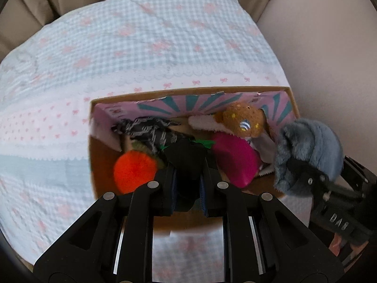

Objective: Organize soft objects
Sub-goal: 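Carry the grey plush into the box with both tools, then open both tools and release the grey plush in the box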

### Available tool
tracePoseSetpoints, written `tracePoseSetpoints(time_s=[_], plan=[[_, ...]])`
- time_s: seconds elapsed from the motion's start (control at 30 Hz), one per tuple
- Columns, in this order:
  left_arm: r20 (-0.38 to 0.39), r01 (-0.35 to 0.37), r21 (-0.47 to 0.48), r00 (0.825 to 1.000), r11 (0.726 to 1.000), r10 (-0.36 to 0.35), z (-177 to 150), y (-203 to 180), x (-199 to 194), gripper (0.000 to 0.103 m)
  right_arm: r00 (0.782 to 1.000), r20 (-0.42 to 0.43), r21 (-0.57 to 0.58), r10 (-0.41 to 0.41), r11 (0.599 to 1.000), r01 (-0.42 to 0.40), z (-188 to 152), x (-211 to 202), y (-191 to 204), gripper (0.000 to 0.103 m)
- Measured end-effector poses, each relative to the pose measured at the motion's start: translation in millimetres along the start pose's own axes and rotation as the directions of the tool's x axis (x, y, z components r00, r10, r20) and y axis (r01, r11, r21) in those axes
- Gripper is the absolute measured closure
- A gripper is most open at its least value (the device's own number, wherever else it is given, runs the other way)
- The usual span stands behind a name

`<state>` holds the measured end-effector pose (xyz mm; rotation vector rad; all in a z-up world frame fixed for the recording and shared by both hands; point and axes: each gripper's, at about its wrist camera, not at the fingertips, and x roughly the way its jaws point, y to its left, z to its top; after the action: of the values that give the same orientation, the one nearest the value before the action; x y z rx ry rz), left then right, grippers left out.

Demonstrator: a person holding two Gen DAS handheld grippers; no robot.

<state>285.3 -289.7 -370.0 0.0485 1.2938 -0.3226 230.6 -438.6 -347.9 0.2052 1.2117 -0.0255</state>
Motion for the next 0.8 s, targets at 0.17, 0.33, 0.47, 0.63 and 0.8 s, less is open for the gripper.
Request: tracePoseSetpoints(time_s=[0.17,0.33,0.47,0.63,0.8], plan=[[0.021,-0.013,-0.003,1.0,1.0,0.013,14.6,-3.3,8.9,0.067,1.0,-0.014,-0.015,0.005,1.0,-0.005,-1.6,17.1,-5.8,0.043],[0.082,-0.052,-0.005,0.995,0.999,0.052,21.5,-3.4,-3.0,0.0,1.0,0.015,-0.052,0.0,0.999,0.001,-4.2,17.3,0.1,0.001],[0.061,-0.038,-0.021,0.997,0.999,0.04,21.4,1.6,0.1,0.0,0.999,0.032,-0.06,-0.01,0.998,0.012,-10.9,16.1,4.3,0.001],[0.07,-0.034,-0.023,0.997,0.999,0.036,14.5,4.8,-9.3,0.0,0.998,0.059,-0.055,-0.008,0.998,0.011,-13.7,9.7,7.7,0.001],[0.098,-0.021,-0.031,0.995,0.999,0.024,8.8,9.3,-30.9,0.0,0.996,0.09,-0.054,-0.002,0.999,0.007,-12.2,-7.1,16.5,0.001]])
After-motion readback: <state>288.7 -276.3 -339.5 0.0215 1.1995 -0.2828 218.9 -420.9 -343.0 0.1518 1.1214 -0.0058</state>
